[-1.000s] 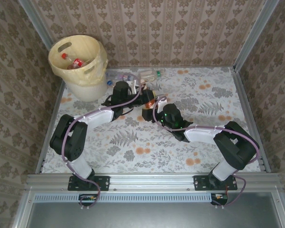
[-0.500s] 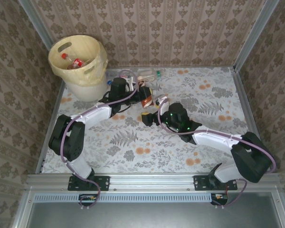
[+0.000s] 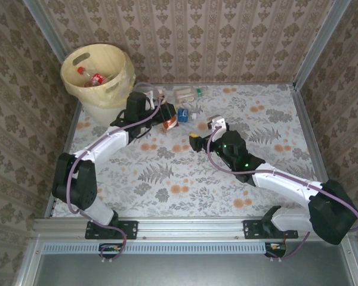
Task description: Put the plastic bottles in the bin
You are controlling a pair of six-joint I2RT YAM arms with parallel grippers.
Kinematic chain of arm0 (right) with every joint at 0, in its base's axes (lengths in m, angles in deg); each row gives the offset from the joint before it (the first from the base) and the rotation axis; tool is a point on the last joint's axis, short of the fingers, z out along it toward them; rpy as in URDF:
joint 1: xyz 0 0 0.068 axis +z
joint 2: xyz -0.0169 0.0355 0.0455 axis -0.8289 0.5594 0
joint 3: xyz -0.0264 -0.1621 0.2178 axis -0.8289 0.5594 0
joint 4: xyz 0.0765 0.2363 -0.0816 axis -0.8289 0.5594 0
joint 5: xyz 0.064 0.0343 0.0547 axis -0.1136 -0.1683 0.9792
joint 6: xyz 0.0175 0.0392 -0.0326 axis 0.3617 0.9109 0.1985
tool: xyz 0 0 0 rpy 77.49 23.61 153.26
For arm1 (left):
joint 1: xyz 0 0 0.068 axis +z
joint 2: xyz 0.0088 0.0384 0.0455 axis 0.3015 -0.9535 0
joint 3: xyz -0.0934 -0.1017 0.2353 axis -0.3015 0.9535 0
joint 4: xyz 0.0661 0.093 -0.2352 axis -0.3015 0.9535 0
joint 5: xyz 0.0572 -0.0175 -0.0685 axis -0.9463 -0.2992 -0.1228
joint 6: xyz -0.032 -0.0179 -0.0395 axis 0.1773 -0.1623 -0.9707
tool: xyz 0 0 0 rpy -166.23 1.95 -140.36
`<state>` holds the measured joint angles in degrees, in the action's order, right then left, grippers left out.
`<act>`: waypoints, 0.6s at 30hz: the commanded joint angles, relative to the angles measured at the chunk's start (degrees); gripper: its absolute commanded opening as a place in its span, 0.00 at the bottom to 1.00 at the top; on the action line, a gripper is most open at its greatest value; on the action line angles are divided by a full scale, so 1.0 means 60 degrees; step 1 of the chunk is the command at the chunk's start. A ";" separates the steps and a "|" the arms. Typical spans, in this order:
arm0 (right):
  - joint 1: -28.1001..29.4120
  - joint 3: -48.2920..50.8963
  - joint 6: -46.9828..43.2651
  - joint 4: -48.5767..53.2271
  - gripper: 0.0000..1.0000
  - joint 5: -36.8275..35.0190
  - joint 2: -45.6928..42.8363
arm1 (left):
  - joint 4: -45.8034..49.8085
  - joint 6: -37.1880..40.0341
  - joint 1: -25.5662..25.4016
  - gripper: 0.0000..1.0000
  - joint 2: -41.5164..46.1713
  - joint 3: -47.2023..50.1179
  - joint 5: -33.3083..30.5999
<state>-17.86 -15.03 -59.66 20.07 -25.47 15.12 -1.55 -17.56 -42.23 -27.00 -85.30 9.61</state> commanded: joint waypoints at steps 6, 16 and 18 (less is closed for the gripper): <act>-0.0290 0.0107 0.0790 0.0105 1.00 -0.1608 0.0203 | 0.2248 0.1937 0.0195 0.59 0.0922 -0.1772 -0.1321; -0.0349 0.0078 0.0819 -0.0040 1.00 -0.1356 0.0298 | 0.2959 0.2785 0.0429 0.60 0.1404 -0.3438 -0.2242; -0.0341 0.0064 0.0809 -0.0067 1.00 -0.1317 0.0317 | 0.3136 0.3020 0.0466 0.60 0.1472 -0.3856 -0.2426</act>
<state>-19.63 -15.03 -55.77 20.39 -32.92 16.48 15.10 -3.24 -39.94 -20.60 -104.51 -2.02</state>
